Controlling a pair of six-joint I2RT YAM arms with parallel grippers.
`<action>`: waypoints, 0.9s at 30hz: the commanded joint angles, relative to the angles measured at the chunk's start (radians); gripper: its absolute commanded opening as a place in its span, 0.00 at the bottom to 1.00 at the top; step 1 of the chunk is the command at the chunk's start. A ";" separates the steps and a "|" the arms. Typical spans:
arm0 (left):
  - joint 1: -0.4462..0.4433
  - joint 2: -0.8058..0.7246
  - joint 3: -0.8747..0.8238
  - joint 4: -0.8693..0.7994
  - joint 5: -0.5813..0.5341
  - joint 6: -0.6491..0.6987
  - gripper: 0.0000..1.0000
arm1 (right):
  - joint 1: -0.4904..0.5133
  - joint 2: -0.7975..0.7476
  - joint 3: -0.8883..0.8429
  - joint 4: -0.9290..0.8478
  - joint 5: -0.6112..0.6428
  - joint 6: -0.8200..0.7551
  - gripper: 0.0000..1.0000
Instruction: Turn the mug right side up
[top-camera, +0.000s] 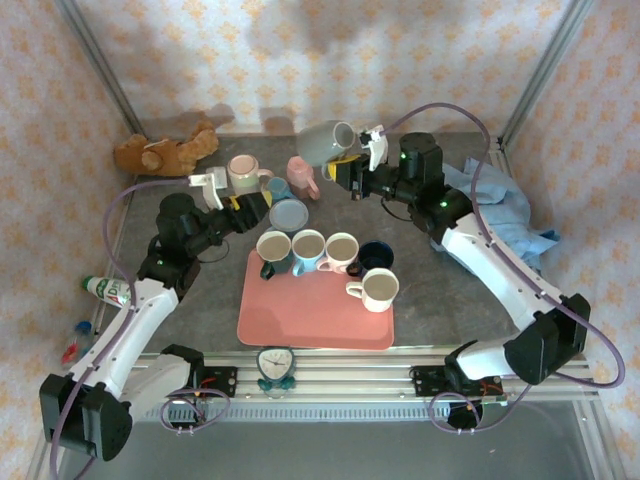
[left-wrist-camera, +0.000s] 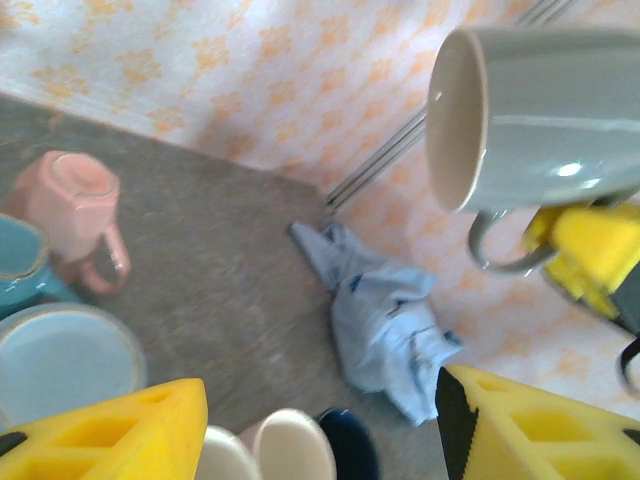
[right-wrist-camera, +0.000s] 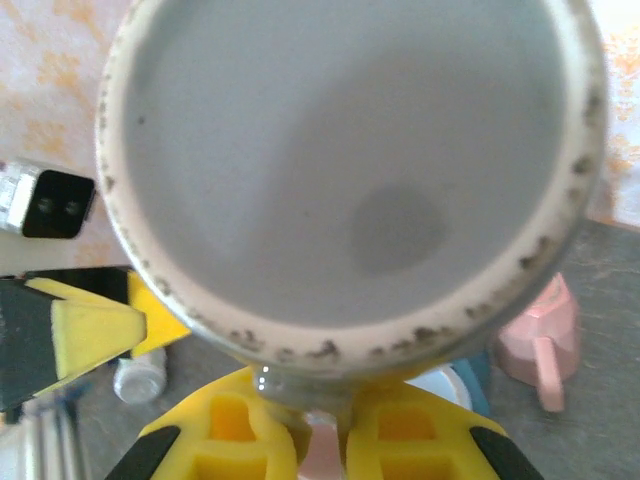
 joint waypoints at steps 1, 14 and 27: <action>-0.041 0.010 -0.023 0.254 0.004 -0.224 0.63 | 0.010 -0.052 -0.014 0.222 -0.037 0.123 0.00; -0.271 0.115 -0.064 0.569 -0.222 -0.415 0.58 | 0.022 -0.045 -0.078 0.448 -0.016 0.394 0.00; -0.330 0.240 -0.056 0.769 -0.363 -0.596 0.50 | 0.022 -0.069 -0.141 0.531 -0.018 0.482 0.00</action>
